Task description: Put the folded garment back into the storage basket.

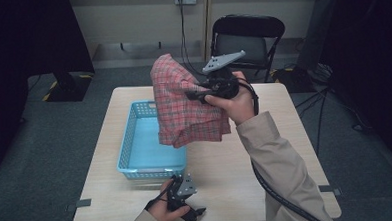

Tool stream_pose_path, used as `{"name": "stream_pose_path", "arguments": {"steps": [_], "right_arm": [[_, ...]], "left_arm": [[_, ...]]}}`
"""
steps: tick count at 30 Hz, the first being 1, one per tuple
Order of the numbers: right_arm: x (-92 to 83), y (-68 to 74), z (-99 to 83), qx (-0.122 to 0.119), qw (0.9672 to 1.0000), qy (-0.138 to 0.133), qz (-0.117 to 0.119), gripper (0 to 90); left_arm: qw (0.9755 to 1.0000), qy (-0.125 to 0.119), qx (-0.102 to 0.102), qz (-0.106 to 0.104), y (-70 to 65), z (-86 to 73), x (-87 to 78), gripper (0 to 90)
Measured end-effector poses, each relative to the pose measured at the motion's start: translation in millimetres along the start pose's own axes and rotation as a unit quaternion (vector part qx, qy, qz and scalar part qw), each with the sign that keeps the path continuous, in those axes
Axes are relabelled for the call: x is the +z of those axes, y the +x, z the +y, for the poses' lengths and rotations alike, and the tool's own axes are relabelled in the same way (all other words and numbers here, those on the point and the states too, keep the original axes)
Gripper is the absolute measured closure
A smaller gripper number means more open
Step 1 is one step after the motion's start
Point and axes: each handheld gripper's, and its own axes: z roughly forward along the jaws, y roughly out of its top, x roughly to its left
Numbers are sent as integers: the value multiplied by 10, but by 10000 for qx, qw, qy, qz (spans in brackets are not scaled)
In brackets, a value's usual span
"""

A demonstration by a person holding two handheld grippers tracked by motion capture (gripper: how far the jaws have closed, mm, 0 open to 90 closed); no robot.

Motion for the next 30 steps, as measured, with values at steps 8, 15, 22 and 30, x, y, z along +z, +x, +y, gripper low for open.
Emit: {"name": "stream_pose_path", "arguments": {"steps": [8, 15, 22, 30], "right_arm": [[123, 48, 34, -24, 10000, 21, 73, 677], [219, 76, 55, -26, 10000, 22, 93, 677], [290, 91, 77, -63, 9998, -6, 194, 677], [350, 121, 117, -125, 9997, 6, 200, 677]], "left_arm": [[10000, -13, -9, -2, -2, -1, 1, 0], [10000, -3, 6, -1, 0, -1, 0, 0], [10000, -3, -1, -4, -1, -1, 0, 0], [10000, 3, 7, -6, 0, -1, -1, 0]]}}
